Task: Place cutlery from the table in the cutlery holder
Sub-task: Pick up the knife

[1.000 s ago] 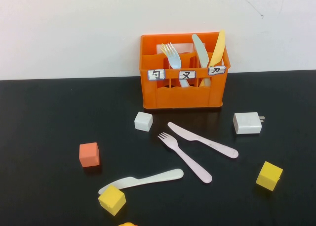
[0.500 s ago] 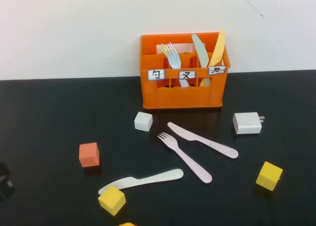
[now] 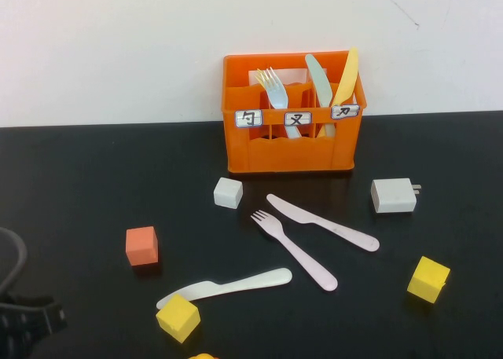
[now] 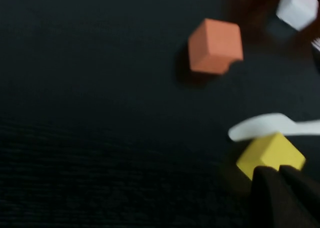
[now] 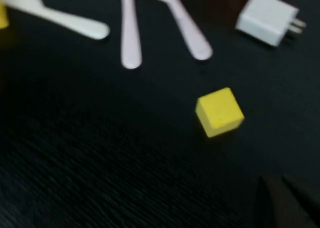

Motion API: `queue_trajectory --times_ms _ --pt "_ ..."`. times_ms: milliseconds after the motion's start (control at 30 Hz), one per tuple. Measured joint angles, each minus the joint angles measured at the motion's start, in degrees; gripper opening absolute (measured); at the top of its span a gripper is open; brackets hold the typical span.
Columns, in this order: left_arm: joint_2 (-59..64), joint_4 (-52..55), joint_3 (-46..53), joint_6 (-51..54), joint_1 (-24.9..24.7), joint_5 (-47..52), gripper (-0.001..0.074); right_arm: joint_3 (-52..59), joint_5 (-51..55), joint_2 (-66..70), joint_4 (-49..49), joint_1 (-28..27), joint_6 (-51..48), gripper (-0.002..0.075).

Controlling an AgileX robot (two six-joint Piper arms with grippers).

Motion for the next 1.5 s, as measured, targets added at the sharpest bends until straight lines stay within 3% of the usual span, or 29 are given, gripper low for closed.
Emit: queue_trajectory --times_ms 233,633,900,1500 --pt "0.29 -2.88 -1.65 5.42 0.0 4.94 -0.0001 -9.35 4.28 14.92 0.82 1.11 -6.81 0.0006" --pt "5.36 -9.59 -1.77 7.93 0.0 6.63 -0.0001 -26.38 4.77 36.56 -2.78 15.5 -5.19 0.0006" --pt "7.95 -17.66 -1.77 17.03 0.0 8.55 -0.0001 -37.47 5.69 49.07 -12.51 23.62 -1.11 0.0006" --pt "7.95 -20.83 -1.77 19.49 0.0 7.2 -0.0001 -52.96 7.89 67.92 -14.61 27.34 -3.3 0.0006"
